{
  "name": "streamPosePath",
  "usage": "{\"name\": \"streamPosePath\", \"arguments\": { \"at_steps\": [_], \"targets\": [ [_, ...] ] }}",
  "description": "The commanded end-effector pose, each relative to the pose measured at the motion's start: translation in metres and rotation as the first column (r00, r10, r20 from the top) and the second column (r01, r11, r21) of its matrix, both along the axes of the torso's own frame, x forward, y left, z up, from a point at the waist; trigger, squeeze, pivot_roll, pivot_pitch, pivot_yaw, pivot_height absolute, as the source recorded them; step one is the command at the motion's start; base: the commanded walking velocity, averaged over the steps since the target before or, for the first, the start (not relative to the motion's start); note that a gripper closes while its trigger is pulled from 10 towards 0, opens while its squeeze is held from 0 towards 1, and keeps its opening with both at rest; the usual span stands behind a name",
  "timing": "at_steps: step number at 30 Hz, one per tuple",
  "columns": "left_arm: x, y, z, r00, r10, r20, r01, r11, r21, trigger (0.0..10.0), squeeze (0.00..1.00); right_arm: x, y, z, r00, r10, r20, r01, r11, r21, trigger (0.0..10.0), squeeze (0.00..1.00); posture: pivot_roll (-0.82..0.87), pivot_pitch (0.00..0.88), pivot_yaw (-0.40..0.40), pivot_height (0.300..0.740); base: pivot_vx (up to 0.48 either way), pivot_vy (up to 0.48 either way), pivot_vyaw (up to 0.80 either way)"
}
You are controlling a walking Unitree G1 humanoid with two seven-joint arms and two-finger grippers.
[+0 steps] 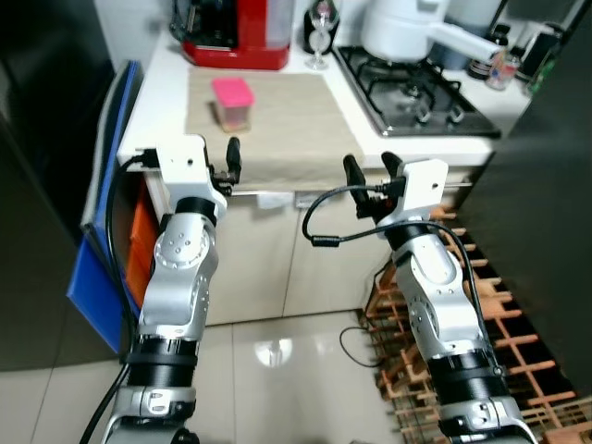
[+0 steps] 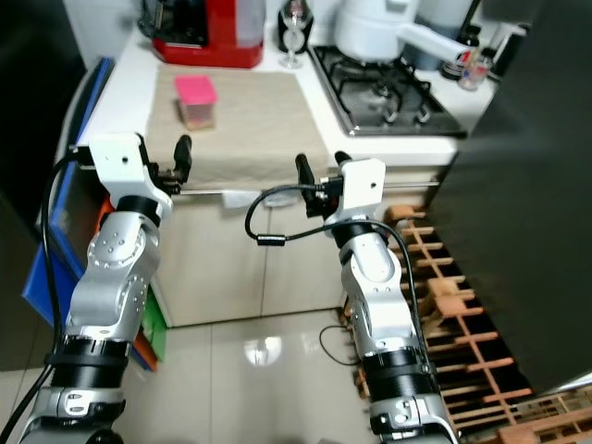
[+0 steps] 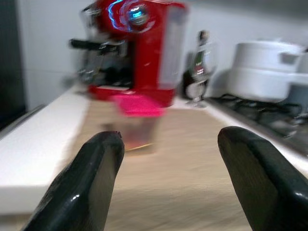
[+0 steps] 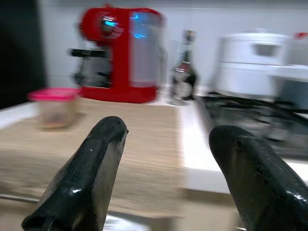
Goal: Restocking fridge
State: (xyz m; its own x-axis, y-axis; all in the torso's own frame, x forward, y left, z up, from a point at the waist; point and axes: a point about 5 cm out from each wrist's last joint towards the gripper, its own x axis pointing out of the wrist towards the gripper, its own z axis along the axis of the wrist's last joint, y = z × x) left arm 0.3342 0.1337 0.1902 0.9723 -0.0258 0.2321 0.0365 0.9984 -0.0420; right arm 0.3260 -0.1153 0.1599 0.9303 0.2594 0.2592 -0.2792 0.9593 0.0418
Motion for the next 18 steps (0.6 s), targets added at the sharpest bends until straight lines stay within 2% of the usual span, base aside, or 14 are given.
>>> {"name": "streamPosePath", "arguments": {
  "at_steps": [1,3,6,7,8,11,18],
  "targets": [
    [0.002,-0.008,0.01,0.998,-0.044,0.036,0.043,0.999,0.018,10.0,0.0,0.003,-0.003,0.006,0.999,-0.022,0.026,0.022,1.0,0.005,10.0,0.0,-0.01,0.0,-0.04,0.74,0.337,-0.337,0.0],
    [0.003,-0.008,0.013,0.998,-0.046,0.042,0.045,0.999,0.021,10.0,0.0,0.004,-0.002,0.007,0.999,-0.019,0.031,0.018,1.0,0.006,10.0,0.0,-0.01,0.0,-0.036,0.74,0.336,-0.339,0.0],
    [0.004,-0.006,0.015,0.998,-0.041,0.045,0.04,0.999,0.023,10.0,0.0,0.005,0.001,0.006,0.999,-0.019,0.031,0.019,1.0,0.001,10.0,0.0,0.0,0.0,-0.032,0.74,0.34,-0.335,0.73],
    [0.005,-0.002,0.015,0.999,-0.006,0.047,0.005,1.0,0.028,10.0,0.0,0.005,0.002,0.005,0.999,-0.02,0.028,0.02,1.0,0.009,10.0,0.0,0.0,0.0,-0.03,0.74,0.345,-0.33,0.72],
    [0.006,0.002,0.015,0.999,0.034,0.035,-0.036,0.999,0.041,10.0,0.0,0.005,0.005,0.004,1.0,-0.009,0.024,0.009,1.0,0.012,10.0,0.0,0.0,0.0,-0.031,0.74,0.0,0.0,0.0],
    [0.007,0.008,0.014,0.997,0.067,0.032,-0.068,0.997,0.034,10.0,0.0,0.003,0.009,0.002,1.0,0.011,0.022,-0.011,1.0,0.013,10.0,0.0,0.0,0.0,-0.035,0.74,0.0,0.0,0.0],
    [0.005,0.007,0.016,0.996,0.077,0.04,-0.079,0.995,0.052,10.0,0.0,0.0,0.011,-0.001,0.999,0.033,0.008,-0.033,0.999,0.005,10.0,0.0,0.0,0.0,-0.048,0.74,0.0,0.0,0.0]
  ]
}}
